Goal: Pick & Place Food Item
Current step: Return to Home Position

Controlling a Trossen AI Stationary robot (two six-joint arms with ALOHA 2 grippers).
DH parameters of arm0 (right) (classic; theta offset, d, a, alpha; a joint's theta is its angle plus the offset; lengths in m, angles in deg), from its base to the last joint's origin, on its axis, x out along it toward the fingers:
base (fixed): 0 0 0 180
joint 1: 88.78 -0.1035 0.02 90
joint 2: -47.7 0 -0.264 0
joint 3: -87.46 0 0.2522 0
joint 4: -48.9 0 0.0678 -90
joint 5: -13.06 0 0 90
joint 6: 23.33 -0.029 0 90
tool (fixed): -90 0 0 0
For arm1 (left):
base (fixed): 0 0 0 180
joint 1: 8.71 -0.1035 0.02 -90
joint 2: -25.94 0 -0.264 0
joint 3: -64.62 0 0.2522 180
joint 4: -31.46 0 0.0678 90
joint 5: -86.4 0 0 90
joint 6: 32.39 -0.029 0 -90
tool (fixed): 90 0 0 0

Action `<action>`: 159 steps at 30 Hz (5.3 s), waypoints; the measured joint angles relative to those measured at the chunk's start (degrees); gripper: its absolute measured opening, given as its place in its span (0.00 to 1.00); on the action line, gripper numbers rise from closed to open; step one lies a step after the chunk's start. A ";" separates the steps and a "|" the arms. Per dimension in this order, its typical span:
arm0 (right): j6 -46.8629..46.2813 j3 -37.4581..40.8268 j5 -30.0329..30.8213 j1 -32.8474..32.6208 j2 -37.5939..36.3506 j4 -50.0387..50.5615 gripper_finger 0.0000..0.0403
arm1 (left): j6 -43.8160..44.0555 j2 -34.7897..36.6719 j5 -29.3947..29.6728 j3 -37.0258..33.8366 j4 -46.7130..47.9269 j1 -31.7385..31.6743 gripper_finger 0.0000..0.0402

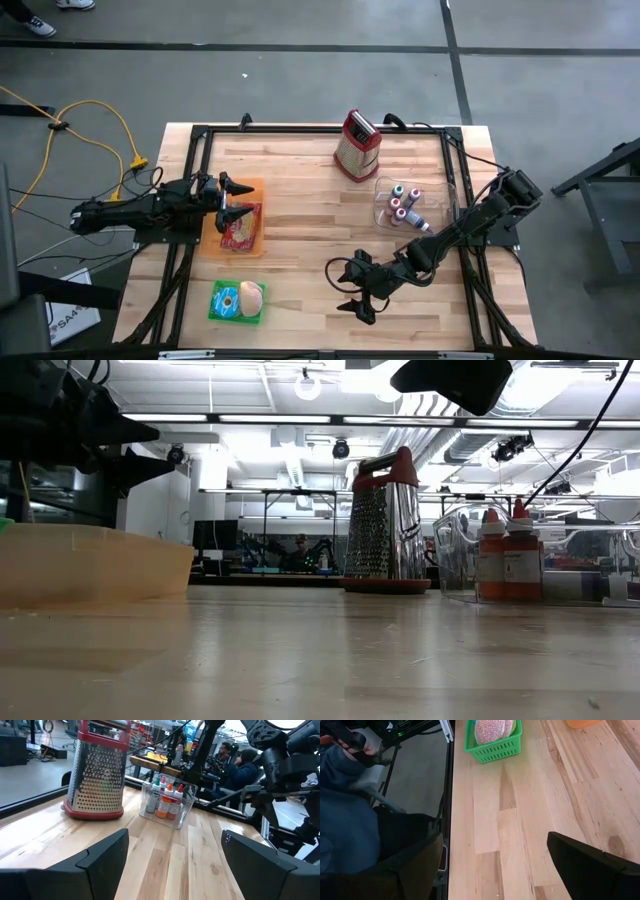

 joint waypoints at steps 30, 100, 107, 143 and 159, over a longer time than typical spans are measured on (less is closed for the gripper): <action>-0.01 0.00 0.00 0.00 0.00 0.00 0.86 | 0.10 0.00 0.00 0.00 -0.86 0.00 0.77; 30.37 0.87 14.31 19.66 -30.07 17.02 0.86 | 0.13 -0.02 0.04 -0.01 -0.89 0.02 0.77; 28.91 11.13 18.17 18.58 -39.78 12.10 0.86 | 0.13 -0.02 0.04 -0.02 -0.89 0.02 0.77; 29.82 55.85 13.26 18.36 -89.67 -8.60 0.86 | 0.13 -0.02 0.22 -0.02 -0.89 0.02 0.77; 27.68 60.88 5.07 18.36 -94.88 -12.50 0.86 | 0.14 -0.02 0.24 -0.01 -0.89 0.02 0.77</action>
